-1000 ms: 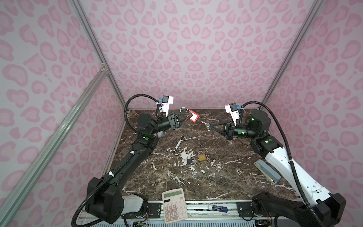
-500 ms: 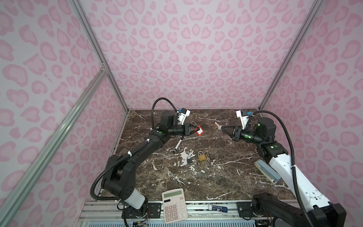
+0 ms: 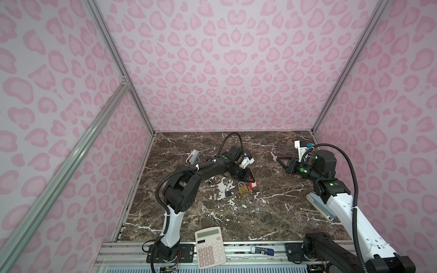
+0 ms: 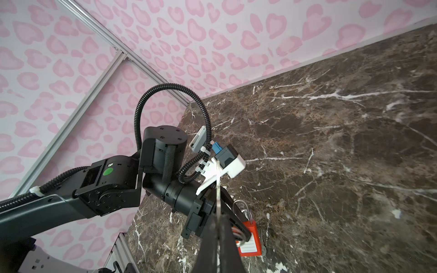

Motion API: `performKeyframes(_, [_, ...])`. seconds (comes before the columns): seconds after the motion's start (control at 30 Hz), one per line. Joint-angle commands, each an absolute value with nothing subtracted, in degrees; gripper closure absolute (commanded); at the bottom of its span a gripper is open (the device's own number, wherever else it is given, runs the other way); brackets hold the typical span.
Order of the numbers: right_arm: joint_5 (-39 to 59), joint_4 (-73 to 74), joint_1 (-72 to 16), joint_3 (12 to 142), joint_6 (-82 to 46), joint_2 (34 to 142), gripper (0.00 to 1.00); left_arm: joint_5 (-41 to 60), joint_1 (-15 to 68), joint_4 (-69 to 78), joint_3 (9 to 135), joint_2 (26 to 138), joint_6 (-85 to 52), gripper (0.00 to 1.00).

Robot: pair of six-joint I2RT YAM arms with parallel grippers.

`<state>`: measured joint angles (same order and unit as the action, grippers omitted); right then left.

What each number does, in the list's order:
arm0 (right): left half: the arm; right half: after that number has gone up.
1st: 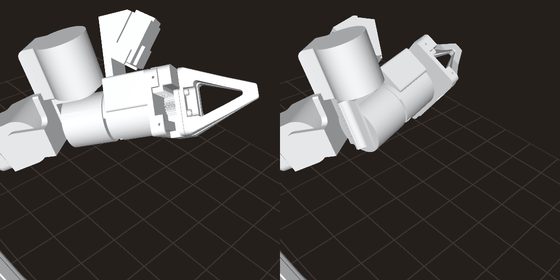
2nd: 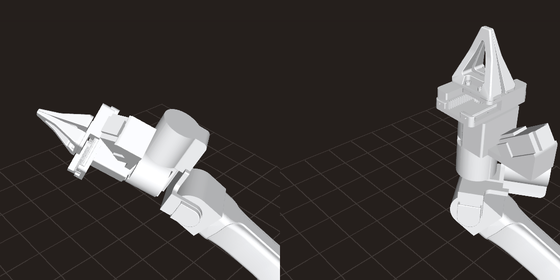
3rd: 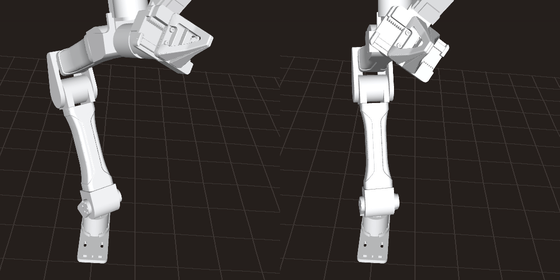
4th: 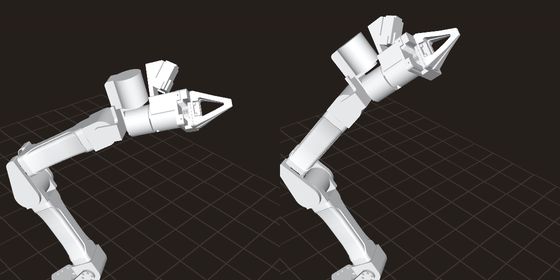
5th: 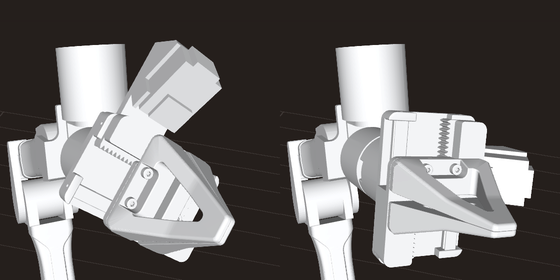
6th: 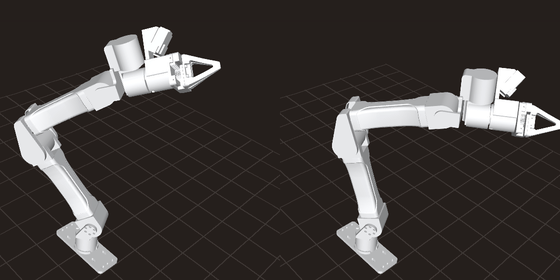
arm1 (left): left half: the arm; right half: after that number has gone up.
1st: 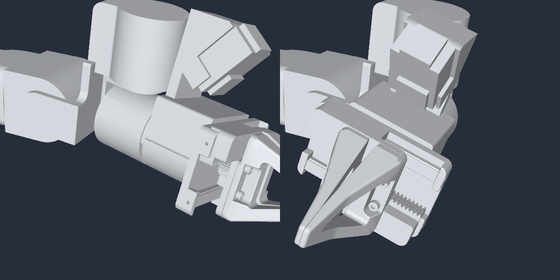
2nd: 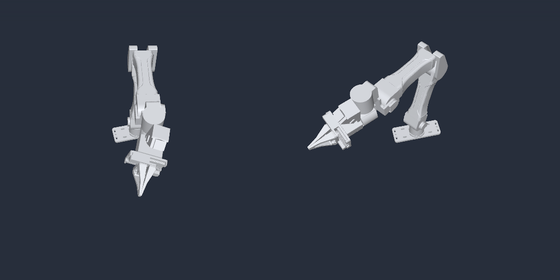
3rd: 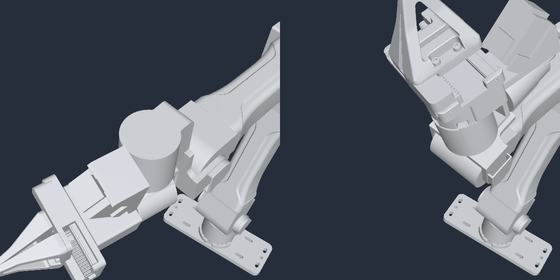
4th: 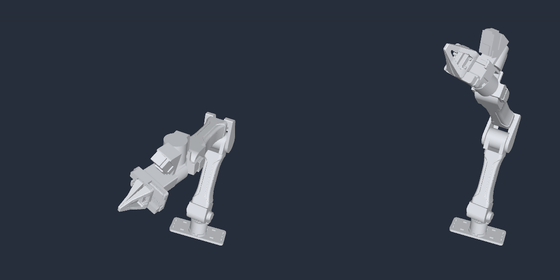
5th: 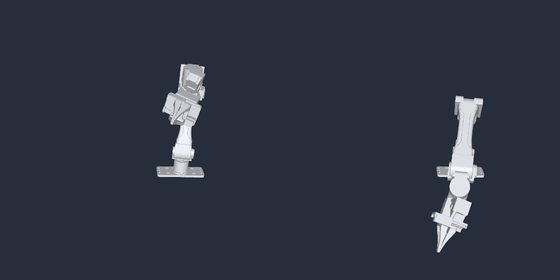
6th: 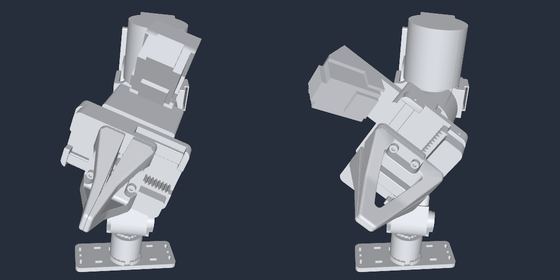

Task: Lock with the key

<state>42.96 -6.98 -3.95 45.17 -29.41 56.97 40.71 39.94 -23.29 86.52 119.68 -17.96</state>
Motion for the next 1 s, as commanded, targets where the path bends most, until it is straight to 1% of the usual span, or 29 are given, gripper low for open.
performKeyframes(0.0, [42.04, -7.12, -3.71, 43.56, -29.84, 55.95, 1.00, 41.65, 40.60, -24.63, 89.08, 122.63, -17.04, 0.97])
performKeyframes(0.23, [41.75, -7.41, -3.31, 41.99, -30.23, 55.19, 1.00, 43.49, 41.55, -23.85, 91.72, 126.63, -18.45, 0.97])
performKeyframes(0.6, [42.00, -7.21, -3.16, 40.89, -30.46, 55.03, 1.00, 47.41, 41.74, -22.45, 93.54, 129.80, -20.74, 0.97])
performKeyframes(0.77, [42.09, -7.21, -3.15, 40.79, -30.58, 55.20, 1.00, 47.55, 41.66, -22.82, 94.11, 130.26, -21.02, 0.97])
performKeyframes(0.8, [42.12, -7.25, -3.16, 40.76, -30.54, 55.20, 1.00, 47.76, 41.66, -22.87, 94.21, 130.44, -21.07, 0.96])
performKeyframes(0.93, [42.01, -7.54, -3.16, 40.78, -30.40, 55.06, 1.00, 47.77, 41.66, -23.37, 94.47, 130.89, -21.27, 0.85])
performKeyframes(0.97, [41.94, -7.59, -3.10, 40.81, -30.35, 54.94, 1.00, 47.66, 41.66, -23.52, 94.61, 131.03, -21.27, 0.84])
